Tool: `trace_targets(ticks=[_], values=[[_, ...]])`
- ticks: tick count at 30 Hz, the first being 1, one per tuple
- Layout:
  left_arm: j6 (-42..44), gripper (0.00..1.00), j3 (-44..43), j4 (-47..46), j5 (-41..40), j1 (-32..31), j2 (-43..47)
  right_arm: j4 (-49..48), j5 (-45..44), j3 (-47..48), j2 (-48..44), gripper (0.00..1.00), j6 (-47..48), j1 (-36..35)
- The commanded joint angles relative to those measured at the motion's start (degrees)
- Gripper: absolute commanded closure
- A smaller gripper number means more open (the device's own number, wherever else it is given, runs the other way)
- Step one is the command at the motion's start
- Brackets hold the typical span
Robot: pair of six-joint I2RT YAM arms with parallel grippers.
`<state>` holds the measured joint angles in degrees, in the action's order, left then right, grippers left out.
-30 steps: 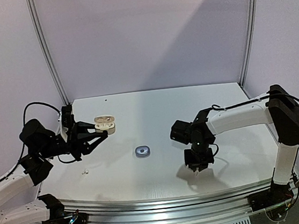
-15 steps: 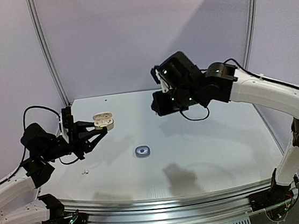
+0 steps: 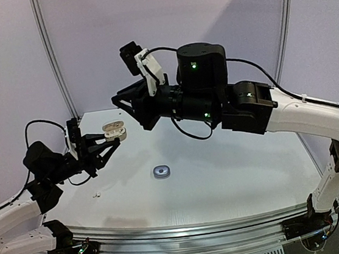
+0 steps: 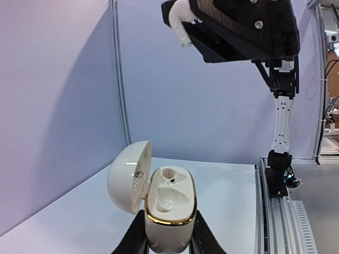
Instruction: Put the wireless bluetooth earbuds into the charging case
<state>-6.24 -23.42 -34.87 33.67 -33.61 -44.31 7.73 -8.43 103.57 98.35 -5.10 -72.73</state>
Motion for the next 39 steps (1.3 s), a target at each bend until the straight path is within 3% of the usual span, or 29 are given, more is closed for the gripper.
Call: trace_targets(ticks=[1,39], values=[[-1.43,1.00,-0.98,0.70,-1.20,-1.01,0.86,-4.58,3.85,0.53,2.16,1.00,6.71,-0.07],[-2.99,1.00,-2.66,0.08,-0.18,-0.98,0.55,-0.57,0.08,-3.82,4.27,1.00,15.15,-0.12]])
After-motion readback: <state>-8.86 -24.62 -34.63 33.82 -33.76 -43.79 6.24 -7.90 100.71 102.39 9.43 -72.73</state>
